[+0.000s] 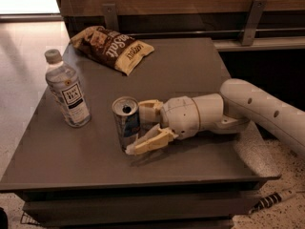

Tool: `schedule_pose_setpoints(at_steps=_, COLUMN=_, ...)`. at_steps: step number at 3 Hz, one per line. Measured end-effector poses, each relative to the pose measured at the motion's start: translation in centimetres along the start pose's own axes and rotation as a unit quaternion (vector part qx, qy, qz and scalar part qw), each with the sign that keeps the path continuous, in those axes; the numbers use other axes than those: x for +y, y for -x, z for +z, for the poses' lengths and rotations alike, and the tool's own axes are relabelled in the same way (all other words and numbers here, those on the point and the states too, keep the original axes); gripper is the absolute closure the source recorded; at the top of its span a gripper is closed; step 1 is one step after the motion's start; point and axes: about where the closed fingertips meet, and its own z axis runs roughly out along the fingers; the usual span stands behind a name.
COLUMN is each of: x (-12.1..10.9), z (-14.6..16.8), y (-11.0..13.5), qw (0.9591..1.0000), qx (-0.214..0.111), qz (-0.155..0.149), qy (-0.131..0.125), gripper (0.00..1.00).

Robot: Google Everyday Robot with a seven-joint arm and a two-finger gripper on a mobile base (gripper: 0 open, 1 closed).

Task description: Pick redbull can

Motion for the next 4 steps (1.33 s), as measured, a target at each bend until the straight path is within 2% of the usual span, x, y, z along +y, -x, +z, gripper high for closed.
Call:
schedule_pose_setpoints(at_steps=3, x=0.13, z=0.59, y=0.24, qw=1.0000, qx=0.000, qz=-0.002, qy=0.006, gripper=1.00)
schedule_pose_setpoints(at_steps=4, x=0.13, z=0.59, y=0.24, qw=1.0000, qx=0.000, qz=-0.002, qy=0.006, gripper=1.00)
